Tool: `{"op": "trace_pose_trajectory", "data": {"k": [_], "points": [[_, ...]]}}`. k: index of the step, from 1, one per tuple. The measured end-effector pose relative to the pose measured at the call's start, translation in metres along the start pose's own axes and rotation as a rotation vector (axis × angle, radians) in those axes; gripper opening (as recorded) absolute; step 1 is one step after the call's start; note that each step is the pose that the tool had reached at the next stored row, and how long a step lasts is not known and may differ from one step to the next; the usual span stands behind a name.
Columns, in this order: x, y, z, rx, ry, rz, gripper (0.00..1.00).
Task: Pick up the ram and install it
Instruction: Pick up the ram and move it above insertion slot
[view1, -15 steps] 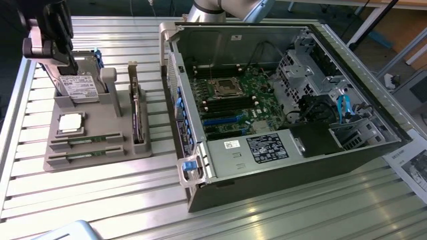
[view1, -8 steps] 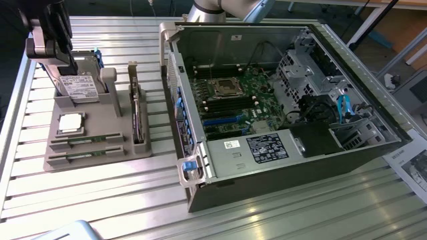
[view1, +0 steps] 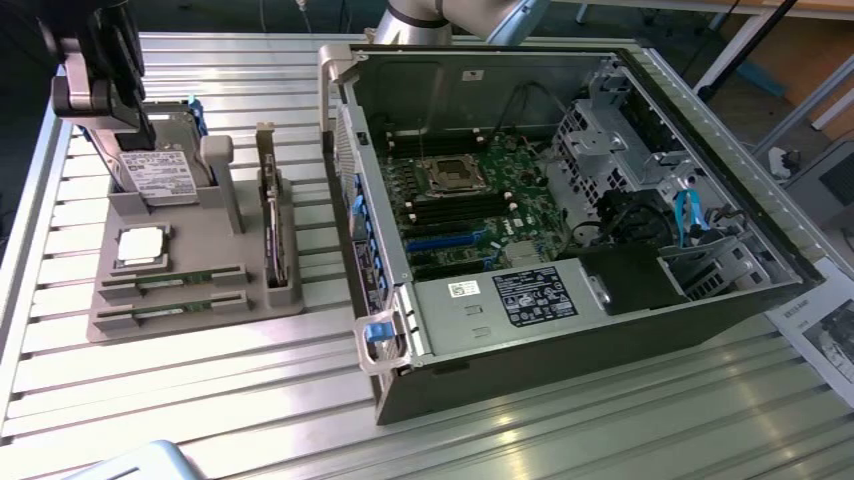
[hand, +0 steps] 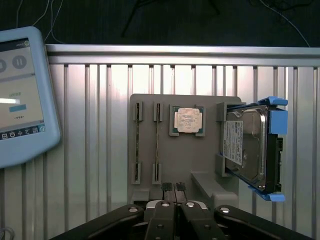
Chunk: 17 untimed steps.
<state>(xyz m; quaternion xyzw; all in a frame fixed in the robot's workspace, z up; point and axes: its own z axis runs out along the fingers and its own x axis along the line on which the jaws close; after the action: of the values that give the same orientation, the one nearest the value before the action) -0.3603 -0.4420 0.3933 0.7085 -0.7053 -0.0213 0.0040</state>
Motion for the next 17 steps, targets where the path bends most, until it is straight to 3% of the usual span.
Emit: {"op": "trace_pose_trajectory", "data": {"k": [17], "points": [[0.003, -0.0005, 0.0166, 0.0, 0.0001, 0.0, 0.1]]}}
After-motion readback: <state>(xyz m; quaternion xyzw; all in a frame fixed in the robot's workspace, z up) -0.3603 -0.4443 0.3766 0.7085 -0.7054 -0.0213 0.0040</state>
